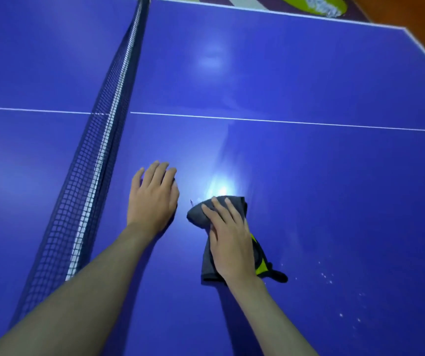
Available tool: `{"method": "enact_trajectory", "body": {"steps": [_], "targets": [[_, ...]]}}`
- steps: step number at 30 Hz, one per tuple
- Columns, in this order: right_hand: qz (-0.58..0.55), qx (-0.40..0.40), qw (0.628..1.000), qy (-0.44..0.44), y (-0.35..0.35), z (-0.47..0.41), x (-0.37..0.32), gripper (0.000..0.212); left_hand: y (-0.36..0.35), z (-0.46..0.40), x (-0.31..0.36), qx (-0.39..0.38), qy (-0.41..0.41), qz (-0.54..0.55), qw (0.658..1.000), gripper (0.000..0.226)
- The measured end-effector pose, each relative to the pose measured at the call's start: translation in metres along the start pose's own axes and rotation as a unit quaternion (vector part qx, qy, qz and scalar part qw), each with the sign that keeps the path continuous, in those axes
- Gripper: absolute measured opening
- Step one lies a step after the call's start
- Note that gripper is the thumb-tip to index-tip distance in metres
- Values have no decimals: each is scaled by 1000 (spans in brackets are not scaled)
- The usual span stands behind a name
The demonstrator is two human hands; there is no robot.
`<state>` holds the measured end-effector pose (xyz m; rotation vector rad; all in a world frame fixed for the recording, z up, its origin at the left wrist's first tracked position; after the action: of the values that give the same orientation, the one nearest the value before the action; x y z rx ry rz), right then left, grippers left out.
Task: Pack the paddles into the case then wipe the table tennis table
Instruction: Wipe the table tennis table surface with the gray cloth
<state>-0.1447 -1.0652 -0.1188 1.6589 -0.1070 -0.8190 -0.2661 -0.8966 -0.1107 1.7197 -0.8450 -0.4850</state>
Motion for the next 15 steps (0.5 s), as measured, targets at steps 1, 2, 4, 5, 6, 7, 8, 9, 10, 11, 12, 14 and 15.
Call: {"method": "enact_trajectory", "body": {"steps": [1, 2, 4, 5, 6, 7, 8, 9, 10, 11, 12, 14, 15], "targets": [[3, 3, 1000, 2, 2, -2, 1, 55, 1, 7, -5, -13, 5, -3, 1000, 34], [5, 5, 1000, 4, 2, -9, 1, 55, 1, 10, -10, -22, 19, 3, 1000, 37], [6, 5, 1000, 0, 2, -30, 2, 56, 1, 11, -12, -29, 43, 21, 998, 39], [1, 7, 1000, -7, 0, -46, 1, 55, 0, 10, -12, -32, 43, 25, 998, 39], [-2, 12, 1000, -14, -2, -65, 0, 54, -1, 10, -12, -35, 40, 28, 998, 39], [-5, 19, 1000, -20, -2, -85, -1, 52, -2, 10, -12, -36, 39, 33, 998, 40], [-8, 25, 999, -26, -4, -106, -3, 50, -3, 9, -14, -35, 42, 37, 998, 40], [-11, 27, 999, -34, -5, -128, -4, 50, -4, 9, -15, -37, 47, 41, 997, 40], [-13, 27, 999, -41, -7, -149, -5, 50, -5, 9, -16, -40, 50, 42, 997, 40], [-13, 28, 998, -49, -8, -169, -7, 50, -7, 9, -17, -44, 53, 43, 997, 41], [-14, 31, 998, -55, -9, -187, -7, 49, -8, 9, -18, -48, 55, 44, 996, 41], [-17, 38, 997, -67, -10, -222, -10, 48, -10, 9, -19, -60, 55, 41, 996, 42], [-18, 39, 997, -71, -11, -238, -11, 48, -11, 9, -20, -63, 52, 36, 996, 43]]}}
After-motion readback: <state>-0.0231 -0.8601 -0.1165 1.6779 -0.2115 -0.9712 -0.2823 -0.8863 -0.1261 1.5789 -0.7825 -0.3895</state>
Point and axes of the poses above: each hand's wrist, its own z-axis away from the middle knuckle, its own y-axis out of the back of the hand, x = y × z, the point moved 2 cm from there along -z, towards the middle knuckle, and after that the axes turned 10 degrees about -y, right-handed, at the moved point
